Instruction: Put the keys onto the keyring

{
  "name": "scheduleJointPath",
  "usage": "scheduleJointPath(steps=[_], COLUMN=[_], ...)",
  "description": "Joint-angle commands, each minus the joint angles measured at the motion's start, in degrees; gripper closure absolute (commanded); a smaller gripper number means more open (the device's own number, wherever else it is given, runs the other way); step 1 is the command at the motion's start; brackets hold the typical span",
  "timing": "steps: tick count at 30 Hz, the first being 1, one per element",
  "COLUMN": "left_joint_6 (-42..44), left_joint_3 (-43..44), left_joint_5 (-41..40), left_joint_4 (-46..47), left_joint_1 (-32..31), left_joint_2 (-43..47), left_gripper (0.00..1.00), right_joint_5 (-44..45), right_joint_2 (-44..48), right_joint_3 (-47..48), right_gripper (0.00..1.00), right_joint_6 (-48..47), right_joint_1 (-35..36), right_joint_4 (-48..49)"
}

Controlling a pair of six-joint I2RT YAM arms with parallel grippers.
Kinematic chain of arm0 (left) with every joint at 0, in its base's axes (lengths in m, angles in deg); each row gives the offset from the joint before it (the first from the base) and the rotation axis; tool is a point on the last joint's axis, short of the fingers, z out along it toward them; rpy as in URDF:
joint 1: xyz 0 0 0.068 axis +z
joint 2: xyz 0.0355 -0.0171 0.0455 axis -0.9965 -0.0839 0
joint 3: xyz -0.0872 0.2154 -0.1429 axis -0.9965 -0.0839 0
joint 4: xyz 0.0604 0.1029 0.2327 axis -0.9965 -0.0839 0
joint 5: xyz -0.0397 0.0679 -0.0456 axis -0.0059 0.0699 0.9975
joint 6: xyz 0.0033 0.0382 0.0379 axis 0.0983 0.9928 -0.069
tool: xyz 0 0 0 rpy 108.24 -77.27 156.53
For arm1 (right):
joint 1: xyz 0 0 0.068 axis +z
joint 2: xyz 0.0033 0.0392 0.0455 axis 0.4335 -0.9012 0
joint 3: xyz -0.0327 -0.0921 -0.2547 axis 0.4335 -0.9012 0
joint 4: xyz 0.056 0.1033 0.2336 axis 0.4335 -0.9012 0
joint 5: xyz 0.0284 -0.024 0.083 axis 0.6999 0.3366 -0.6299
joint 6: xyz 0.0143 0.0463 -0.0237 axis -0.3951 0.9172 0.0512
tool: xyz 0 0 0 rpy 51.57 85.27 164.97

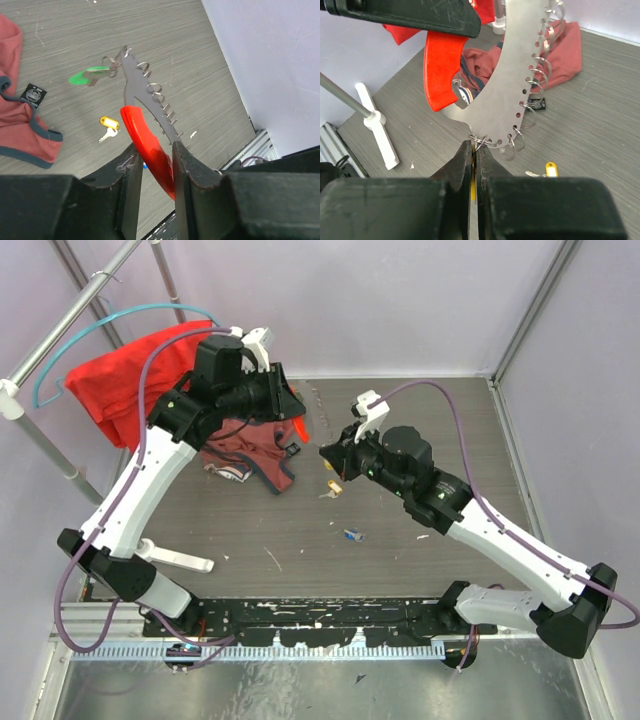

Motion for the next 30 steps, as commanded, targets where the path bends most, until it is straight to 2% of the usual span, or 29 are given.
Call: scheduleJointPath(steps=[1,12,18,23,30], left_joint_6=[-1.03,-1.28,-1.07,-0.85,3.9], left_joint_3=[-2.52,-7.69,-10.49,-13.91,-18.14], left_joint_5=[0.68,3.38,5.66,8.06,8.09], left_joint_4=[5.34,8.76,9.37,9.35,9.92], left_joint_1=[0.37,1.44,2.48,3.45,4.01], left_joint_2=[2.49,4.98,7.11,9.69,13.98], left_gripper=[0.62,0.51,0.46,0.42,0.33], right_joint_5=[5.61,10.04,13.45,16.58,13.36], right_joint_2=[0.04,0.97,2.89,3.7,5.57], right_joint_3=[6.13,9.72,8.72,8.57,8.77], right_gripper=[0.99,0.99,0.99,0.99,0.99], right_joint_6=[-4.24,-20.98,-32.84,-38.0,-50.94], right_joint_1=[0.19,0.08,0.08,0.09,0.08], right_joint_4=[-6.85,-13.75,-12.37,-10.93,-11.03])
